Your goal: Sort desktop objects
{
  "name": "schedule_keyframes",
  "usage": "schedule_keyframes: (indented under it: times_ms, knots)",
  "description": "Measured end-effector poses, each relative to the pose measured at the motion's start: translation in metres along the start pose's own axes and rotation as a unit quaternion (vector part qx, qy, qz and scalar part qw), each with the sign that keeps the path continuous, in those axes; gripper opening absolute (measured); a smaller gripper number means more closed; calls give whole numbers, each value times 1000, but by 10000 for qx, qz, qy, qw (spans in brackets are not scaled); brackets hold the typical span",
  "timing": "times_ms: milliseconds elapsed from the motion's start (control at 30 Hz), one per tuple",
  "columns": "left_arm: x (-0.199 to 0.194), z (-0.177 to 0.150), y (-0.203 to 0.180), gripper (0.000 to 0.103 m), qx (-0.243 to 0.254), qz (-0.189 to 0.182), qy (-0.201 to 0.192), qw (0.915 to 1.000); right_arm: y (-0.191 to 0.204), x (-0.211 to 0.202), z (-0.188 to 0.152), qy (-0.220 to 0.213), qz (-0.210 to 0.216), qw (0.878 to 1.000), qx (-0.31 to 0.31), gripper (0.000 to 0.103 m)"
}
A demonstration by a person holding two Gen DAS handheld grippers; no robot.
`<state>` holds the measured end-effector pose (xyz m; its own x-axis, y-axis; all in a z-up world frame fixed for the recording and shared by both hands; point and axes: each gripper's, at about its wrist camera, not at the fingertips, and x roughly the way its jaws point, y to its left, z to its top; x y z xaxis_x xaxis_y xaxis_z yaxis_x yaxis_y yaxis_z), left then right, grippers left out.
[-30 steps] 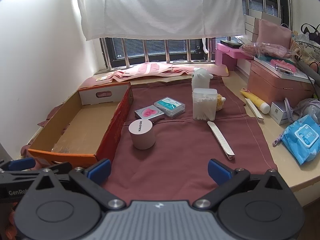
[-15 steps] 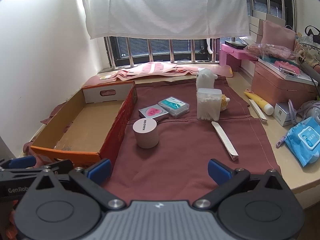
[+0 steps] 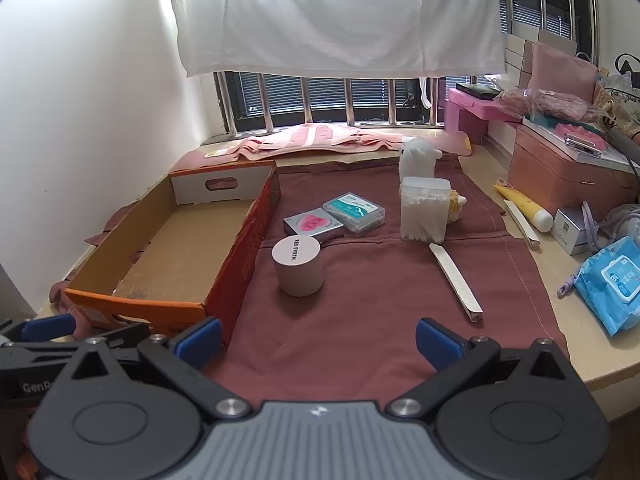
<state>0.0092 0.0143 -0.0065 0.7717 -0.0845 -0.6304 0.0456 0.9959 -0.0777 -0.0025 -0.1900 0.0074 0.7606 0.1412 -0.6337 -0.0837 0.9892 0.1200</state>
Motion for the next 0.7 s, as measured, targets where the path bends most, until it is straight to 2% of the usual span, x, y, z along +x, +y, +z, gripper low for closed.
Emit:
schedule_keyframes:
  times_ms: [467, 700]
  knots:
    - [1, -1, 0, 103, 0, 14, -9, 10000, 0, 1, -1, 21, 6, 10000, 18, 103]
    - [1, 2, -5, 103, 142, 47, -207, 9997, -5, 2, -1, -15, -1, 10000, -4, 103]
